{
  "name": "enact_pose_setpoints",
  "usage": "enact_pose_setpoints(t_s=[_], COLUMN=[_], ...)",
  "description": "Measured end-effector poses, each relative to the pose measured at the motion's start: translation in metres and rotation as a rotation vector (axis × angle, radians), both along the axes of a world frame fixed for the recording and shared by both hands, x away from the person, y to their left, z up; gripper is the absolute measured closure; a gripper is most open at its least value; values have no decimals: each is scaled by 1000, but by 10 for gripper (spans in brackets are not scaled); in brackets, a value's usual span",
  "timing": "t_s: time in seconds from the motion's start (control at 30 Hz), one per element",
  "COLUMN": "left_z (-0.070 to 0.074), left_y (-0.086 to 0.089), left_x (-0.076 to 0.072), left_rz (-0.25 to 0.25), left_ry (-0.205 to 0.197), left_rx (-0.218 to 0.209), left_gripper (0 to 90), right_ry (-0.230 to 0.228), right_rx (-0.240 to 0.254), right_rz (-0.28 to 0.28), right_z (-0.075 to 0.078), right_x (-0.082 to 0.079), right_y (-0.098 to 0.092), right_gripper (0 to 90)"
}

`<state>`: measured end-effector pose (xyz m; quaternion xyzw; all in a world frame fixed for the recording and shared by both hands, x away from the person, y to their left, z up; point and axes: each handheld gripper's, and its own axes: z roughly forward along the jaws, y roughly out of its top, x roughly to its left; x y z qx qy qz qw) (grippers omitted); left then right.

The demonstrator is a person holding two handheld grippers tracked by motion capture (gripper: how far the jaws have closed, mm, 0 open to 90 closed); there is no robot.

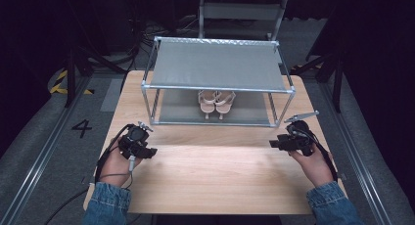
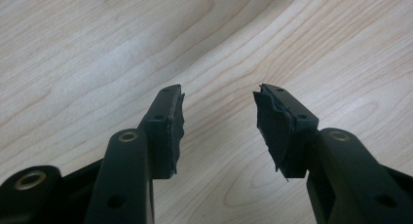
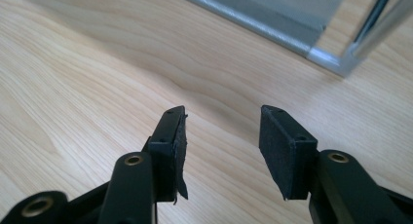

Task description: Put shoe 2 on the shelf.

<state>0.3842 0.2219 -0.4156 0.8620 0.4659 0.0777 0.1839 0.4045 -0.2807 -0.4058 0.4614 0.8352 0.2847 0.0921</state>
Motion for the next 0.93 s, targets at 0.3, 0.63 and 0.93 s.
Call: enact_pose_setpoints(t_s=[0.3, 0.63, 0.93], left_z=[-7, -11, -12], left_y=[12, 20, 21], left_x=[5, 5, 6], left_rz=[2, 27, 29], left_ry=[36, 72, 81], left_rx=[18, 7, 10], left_gripper=[512, 495, 479], right_ry=[67, 148, 156], right_rx=[-77, -131, -177], right_rz=[-13, -29, -40], right_z=[-13, -30, -30], right_x=[0, 7, 6], right_y=[-22, -41, -40], right_gripper=[492, 479, 460])
